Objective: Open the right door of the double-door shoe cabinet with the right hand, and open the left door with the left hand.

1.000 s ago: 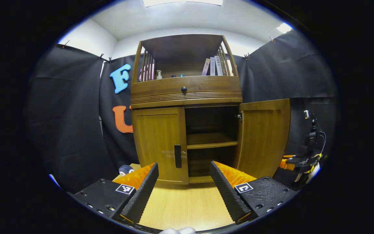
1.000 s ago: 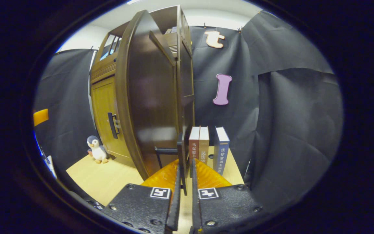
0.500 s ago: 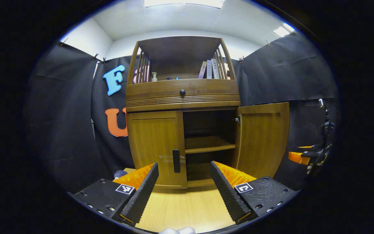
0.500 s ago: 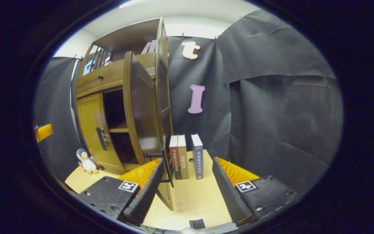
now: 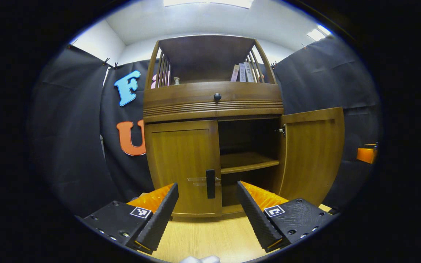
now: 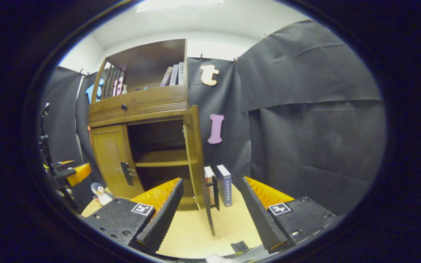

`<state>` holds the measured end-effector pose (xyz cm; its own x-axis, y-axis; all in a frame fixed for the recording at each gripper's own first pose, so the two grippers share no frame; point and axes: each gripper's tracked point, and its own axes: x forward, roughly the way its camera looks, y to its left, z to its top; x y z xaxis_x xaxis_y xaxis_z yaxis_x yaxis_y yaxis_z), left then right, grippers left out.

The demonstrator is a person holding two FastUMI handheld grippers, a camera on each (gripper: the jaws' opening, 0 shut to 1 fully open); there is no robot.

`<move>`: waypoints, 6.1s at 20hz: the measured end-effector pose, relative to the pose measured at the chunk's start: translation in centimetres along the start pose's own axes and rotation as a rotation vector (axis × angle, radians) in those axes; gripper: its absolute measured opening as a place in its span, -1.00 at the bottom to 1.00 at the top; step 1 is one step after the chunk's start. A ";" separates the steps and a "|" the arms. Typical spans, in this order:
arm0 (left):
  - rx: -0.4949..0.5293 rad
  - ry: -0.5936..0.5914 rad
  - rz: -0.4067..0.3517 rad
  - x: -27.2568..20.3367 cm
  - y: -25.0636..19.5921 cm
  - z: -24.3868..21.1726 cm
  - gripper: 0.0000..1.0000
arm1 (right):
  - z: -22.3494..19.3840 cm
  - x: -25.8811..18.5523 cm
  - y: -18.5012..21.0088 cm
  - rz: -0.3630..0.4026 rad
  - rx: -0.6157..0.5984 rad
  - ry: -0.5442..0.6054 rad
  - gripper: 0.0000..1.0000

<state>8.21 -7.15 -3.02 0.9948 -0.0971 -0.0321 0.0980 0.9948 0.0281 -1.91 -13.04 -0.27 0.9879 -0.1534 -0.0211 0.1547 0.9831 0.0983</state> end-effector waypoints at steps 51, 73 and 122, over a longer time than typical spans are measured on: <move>-0.037 0.087 -0.064 11.7 2.0 -10.5 -0.43 | -2.3 -3.4 8.0 0.084 -0.116 0.105 0.99; 0.002 0.114 0.012 3.2 10.8 -10.8 -0.71 | -4.5 -2.0 13.4 0.264 -0.094 0.138 0.99; -0.096 0.100 0.233 -8.8 26.5 -4.1 0.91 | -5.1 -1.6 17.1 0.289 -0.106 0.137 0.99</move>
<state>1.94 20.20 -6.09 0.9819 0.1333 -0.1346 -0.1408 0.9889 -0.0484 -0.90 4.49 -3.60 0.9798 0.1413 -0.1413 -0.1404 0.9900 0.0162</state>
